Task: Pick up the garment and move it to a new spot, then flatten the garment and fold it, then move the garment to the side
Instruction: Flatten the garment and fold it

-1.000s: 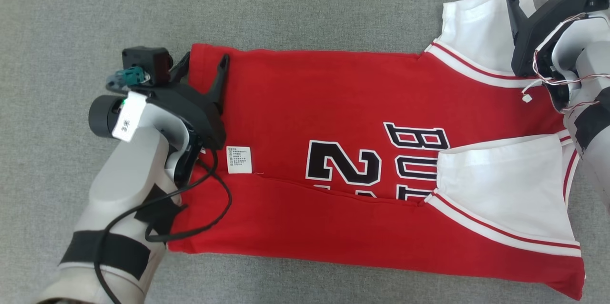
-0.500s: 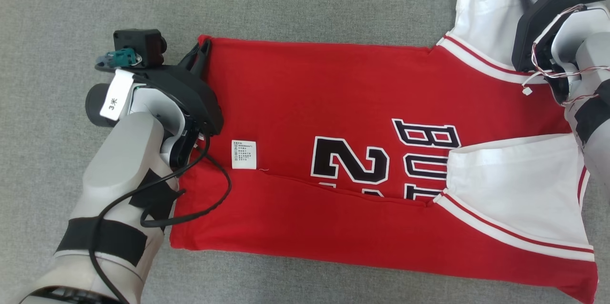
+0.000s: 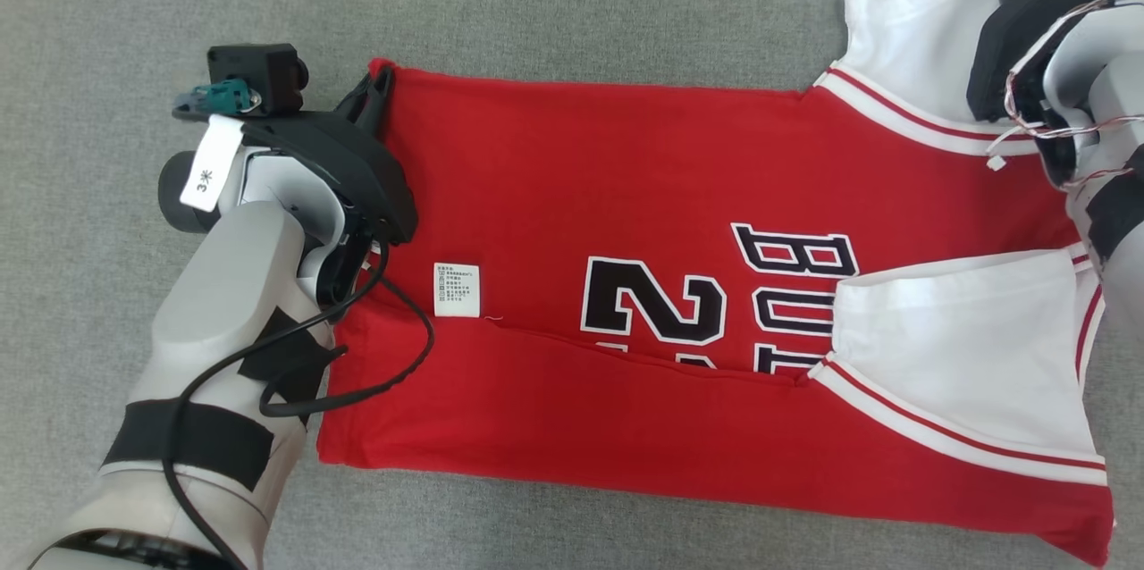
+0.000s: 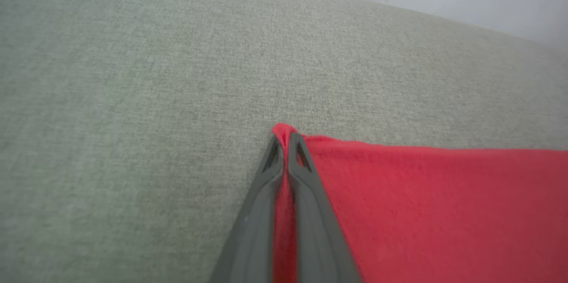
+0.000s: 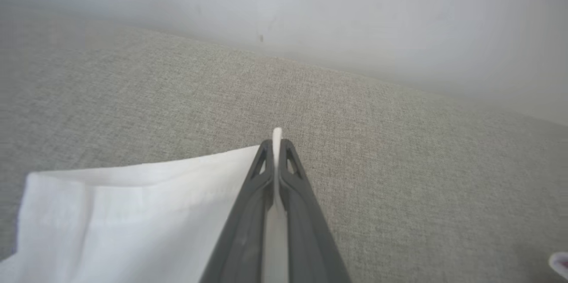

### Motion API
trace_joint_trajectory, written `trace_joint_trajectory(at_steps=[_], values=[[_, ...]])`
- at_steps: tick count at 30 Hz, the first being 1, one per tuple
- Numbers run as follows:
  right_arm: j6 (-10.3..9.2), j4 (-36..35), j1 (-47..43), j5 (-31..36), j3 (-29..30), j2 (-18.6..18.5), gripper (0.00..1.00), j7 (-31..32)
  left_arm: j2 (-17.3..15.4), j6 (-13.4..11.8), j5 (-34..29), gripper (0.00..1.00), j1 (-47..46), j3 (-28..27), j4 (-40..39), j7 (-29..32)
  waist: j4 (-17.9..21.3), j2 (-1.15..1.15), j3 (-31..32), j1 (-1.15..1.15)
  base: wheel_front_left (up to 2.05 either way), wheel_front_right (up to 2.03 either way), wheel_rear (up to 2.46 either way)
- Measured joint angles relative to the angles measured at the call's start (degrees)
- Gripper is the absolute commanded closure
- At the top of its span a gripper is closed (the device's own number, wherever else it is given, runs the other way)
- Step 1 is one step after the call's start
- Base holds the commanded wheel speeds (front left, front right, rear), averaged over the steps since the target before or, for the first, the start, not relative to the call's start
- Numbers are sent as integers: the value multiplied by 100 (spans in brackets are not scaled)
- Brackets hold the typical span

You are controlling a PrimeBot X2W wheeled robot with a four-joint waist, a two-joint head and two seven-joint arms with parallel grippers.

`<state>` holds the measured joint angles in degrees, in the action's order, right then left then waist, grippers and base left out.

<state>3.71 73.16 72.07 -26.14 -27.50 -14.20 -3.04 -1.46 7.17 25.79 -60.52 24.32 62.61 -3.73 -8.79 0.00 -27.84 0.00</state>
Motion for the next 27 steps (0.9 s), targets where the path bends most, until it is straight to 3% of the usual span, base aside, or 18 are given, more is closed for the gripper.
trace_joint_trajectory(at_steps=[11, 17, 27], values=[[323, -127, -679, -654, 578, -175, 100, -965, -107, 0, 296, 100, 502, -103, 22, -424, 46, 0, 427, 0, 0, 0, 0], [383, -374, -1218, -1022, 790, -192, 100, -1068, -261, 44, 561, 100, 972, -78, -164, -548, 96, 0, 724, 0, 0, 0, 0], [378, -2253, -2744, -1900, 59, -336, 100, -1090, -599, 42, 964, 100, 1919, 263, -676, -613, 304, 0, 1435, -1, 0, 0, 0]])
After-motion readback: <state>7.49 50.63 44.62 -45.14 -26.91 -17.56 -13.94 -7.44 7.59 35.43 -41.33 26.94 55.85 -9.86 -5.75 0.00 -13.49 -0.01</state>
